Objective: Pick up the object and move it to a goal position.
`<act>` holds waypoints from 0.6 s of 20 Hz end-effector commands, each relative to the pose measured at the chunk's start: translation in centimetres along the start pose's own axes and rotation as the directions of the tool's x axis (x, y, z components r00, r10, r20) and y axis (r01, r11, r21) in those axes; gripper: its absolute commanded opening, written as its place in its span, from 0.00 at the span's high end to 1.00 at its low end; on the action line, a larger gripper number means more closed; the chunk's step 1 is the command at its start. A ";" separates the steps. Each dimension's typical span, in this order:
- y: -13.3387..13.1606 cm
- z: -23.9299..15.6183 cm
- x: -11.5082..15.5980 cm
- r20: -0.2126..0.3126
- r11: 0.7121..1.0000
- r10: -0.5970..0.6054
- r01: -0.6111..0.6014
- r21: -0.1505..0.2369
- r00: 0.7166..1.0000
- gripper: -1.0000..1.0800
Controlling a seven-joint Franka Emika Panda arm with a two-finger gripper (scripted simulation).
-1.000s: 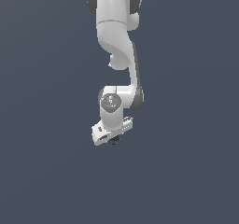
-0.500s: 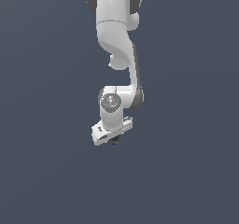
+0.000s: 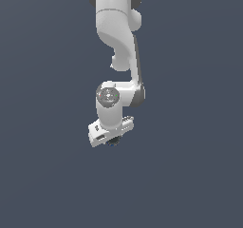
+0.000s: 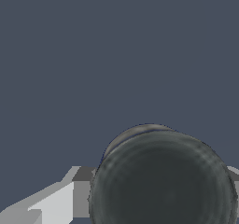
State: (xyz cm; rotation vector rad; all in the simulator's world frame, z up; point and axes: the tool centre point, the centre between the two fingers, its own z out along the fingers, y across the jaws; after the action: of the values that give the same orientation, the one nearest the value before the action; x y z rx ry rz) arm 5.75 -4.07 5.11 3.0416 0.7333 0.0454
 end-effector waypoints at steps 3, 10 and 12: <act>2.0 -4.6 0.6 -0.035 0.999 0.028 -0.029 -0.025 0.999 1.00; 6.4 -16.3 1.0 -0.122 0.991 0.094 -0.104 -0.080 0.988 1.00; 7.8 -20.3 0.9 -0.152 0.987 0.115 -0.130 -0.097 0.982 1.00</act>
State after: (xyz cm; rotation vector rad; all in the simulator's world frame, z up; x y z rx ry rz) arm 9.17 -9.55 22.46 3.0085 0.5592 0.2625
